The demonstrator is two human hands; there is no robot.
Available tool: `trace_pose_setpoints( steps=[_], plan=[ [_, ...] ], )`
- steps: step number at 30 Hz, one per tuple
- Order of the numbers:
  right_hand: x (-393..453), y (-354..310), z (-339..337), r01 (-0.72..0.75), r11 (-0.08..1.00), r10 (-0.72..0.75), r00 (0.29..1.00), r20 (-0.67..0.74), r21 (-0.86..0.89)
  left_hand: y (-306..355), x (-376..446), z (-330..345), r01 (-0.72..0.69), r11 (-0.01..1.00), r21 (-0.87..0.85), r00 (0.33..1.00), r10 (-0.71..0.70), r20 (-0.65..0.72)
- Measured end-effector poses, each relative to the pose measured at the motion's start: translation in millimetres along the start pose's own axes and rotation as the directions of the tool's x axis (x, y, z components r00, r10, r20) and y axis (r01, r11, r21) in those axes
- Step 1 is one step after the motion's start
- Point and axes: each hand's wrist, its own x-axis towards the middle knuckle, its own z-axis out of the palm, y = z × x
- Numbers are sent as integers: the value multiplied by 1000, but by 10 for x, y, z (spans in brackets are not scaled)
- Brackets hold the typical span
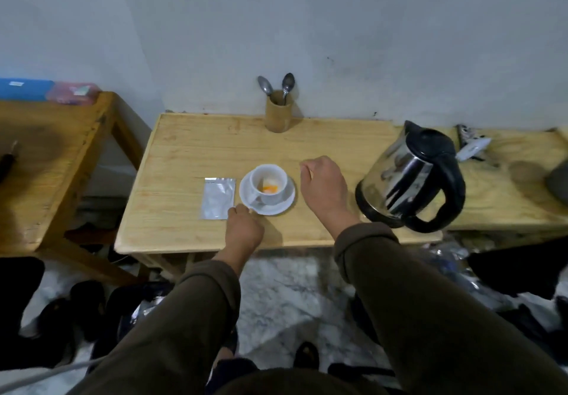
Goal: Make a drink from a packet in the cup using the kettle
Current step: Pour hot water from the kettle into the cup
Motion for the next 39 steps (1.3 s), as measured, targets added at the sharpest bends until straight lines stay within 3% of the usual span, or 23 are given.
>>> trace_pose_setpoints(
  steps=[3,7,12,16,20,24,27,30,33,39],
  plan=[
    [-94,437,-259,5,996,-15,993,-118,-87,100,-46,238,-59,998,0,998,59,9],
    [-257,923,-590,-79,986,40,966,-255,-145,149,13,476,-132,984,123,990,125,63],
    [-372,1374,-836,-233,955,149,913,-379,-185,255,21,623,-118,970,211,992,105,72],
    [-440,1606,-925,-339,941,312,878,-362,-13,331,43,682,-51,968,246,998,39,54],
    [-444,1733,-954,-255,936,328,882,-340,242,343,94,744,6,973,231,1000,-12,24],
    [-350,1782,-1026,-423,709,596,787,-160,565,413,67,764,98,991,95,994,-92,-59],
    [-249,1787,-1053,-487,662,651,750,-115,570,437,71,748,113,993,37,985,-107,-135],
    [-143,1722,-1064,-473,695,628,765,-138,542,463,59,683,174,984,-40,971,-178,-159],
    [-51,1638,-1127,-413,789,534,827,-175,456,459,82,591,236,954,-186,952,-266,-154],
    [31,1398,-1313,-229,937,271,953,-134,265,177,325,479,297,700,-649,920,-392,-2]
  ],
)
